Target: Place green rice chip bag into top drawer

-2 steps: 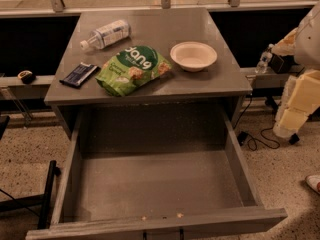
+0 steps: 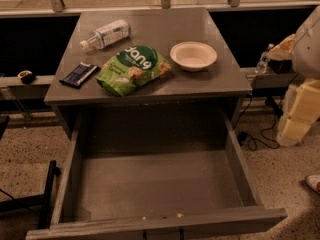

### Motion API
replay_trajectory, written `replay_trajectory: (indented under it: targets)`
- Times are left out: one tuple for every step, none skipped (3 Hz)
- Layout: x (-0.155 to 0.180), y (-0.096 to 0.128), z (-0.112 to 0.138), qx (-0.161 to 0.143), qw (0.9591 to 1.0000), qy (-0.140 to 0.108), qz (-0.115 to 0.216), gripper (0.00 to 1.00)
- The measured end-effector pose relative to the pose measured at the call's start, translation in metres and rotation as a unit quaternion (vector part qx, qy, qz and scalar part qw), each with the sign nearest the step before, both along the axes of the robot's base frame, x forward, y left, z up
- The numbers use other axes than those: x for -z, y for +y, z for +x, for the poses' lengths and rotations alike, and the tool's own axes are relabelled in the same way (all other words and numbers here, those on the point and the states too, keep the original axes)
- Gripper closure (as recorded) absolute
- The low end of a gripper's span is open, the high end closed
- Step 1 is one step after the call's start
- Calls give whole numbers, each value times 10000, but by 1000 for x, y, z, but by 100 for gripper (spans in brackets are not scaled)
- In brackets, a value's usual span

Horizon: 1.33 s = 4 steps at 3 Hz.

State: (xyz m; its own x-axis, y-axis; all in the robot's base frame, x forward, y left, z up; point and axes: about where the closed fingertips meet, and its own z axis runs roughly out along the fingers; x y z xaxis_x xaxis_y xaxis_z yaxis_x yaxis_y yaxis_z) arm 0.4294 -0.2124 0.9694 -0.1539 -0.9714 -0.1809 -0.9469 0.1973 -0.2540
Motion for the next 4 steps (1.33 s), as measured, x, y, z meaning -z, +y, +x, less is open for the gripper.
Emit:
replay_trajectory:
  targets:
    - [3,1,-1,-246,9997,-14,-85,0]
    - [3,1,-1,-246,9997,-14,-85,0]
    - [11,20,15,-755,9950,-294,-582,0]
    - [44,69,53,-2059,9636,-759,-1525,0]
